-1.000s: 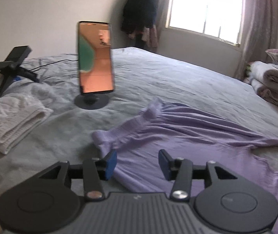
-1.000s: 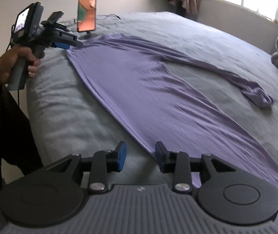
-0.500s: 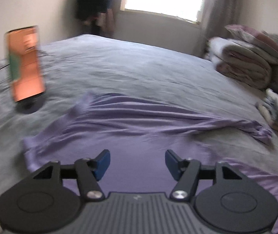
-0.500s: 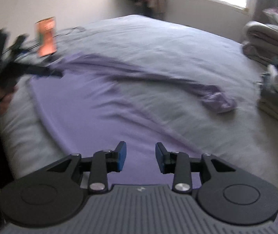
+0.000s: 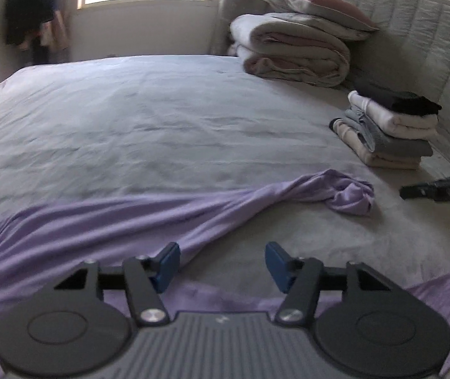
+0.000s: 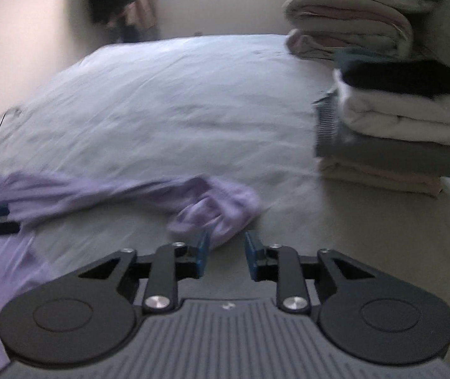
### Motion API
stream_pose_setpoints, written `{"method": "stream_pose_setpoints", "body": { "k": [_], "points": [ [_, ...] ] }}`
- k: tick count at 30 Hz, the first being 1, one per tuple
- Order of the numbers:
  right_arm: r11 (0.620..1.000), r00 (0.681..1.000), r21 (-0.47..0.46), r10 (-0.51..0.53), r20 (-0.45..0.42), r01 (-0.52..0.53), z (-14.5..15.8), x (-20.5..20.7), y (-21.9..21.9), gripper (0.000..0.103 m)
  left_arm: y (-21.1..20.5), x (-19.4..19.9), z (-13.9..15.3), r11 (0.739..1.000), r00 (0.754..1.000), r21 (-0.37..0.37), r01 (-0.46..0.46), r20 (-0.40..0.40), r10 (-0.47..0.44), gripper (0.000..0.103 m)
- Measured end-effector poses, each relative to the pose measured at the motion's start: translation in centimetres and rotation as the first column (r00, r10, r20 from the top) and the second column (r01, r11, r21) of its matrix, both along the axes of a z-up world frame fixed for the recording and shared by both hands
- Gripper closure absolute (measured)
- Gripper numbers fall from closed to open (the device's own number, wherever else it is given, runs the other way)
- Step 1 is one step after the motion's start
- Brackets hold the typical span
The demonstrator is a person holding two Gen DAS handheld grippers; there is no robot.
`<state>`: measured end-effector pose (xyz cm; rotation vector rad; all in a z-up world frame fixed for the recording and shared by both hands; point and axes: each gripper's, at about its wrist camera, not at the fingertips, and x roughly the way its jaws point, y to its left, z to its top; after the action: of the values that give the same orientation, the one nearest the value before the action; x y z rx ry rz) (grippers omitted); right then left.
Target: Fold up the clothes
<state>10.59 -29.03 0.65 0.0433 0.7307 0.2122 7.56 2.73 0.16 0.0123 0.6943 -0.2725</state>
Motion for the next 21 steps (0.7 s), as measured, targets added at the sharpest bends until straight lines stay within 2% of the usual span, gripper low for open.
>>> {"method": "stream_pose_setpoints", "body": {
  "k": [3, 5, 7, 9, 10, 12, 16, 18, 21],
  "points": [
    [0.998, 1.000, 0.067, -0.004, 0.014, 0.003, -1.7, 2.4, -1.7, 0.078, -1.7, 2.3, -0.5, 0.999, 1.000, 0.023, 0.022, 0.014, -0.022, 0.048],
    [0.997, 1.000, 0.078, 0.018, 0.014, -0.019, -2.9, 3.3, -1.9, 0.079, -3.0, 3.7, -0.8, 0.999, 0.999, 0.037, 0.036, 0.022, -0.037, 0.049],
    [0.994, 0.999, 0.100, 0.032, 0.010, -0.033, -4.3, 4.3, -2.0, 0.084, -4.4, 5.1, -1.1, 0.997, 0.998, 0.050, 0.054, 0.026, -0.056, 0.051],
    [0.993, 0.999, 0.117, 0.031, 0.025, -0.034, -5.3, 4.8, -2.1, 0.094, -5.9, 6.4, -1.4, 0.995, 0.997, 0.066, 0.070, 0.030, -0.073, 0.051],
    [0.992, 0.998, 0.124, 0.022, 0.054, -0.029, -5.4, 4.9, -2.2, 0.098, -6.7, 7.0, -1.5, 0.994, 0.996, 0.076, 0.079, 0.032, -0.082, 0.051],
    [0.990, 0.994, 0.137, 0.003, 0.111, -0.018, -5.6, 4.9, -2.4, 0.098, -8.4, 8.3, -1.7, 0.989, 0.994, 0.103, 0.103, 0.035, -0.107, 0.051],
    [0.986, 0.964, 0.166, -0.032, 0.263, -0.012, -4.4, 3.9, -3.1, 0.099, -12.1, 10.0, -1.6, 0.969, 0.980, 0.161, 0.190, 0.034, -0.198, 0.051],
    [0.986, 0.940, 0.164, -0.028, 0.340, -0.030, -3.1, 2.8, -3.6, 0.099, -13.8, 10.4, -1.4, 0.955, 0.967, 0.172, 0.242, 0.035, -0.252, 0.051],
    [0.974, 0.904, 0.220, -0.049, 0.425, -0.050, -2.1, 1.4, -5.0, 0.102, -16.4, 10.7, -1.0, 0.931, 0.946, 0.193, 0.310, 0.039, -0.323, 0.051]
  ]
}}
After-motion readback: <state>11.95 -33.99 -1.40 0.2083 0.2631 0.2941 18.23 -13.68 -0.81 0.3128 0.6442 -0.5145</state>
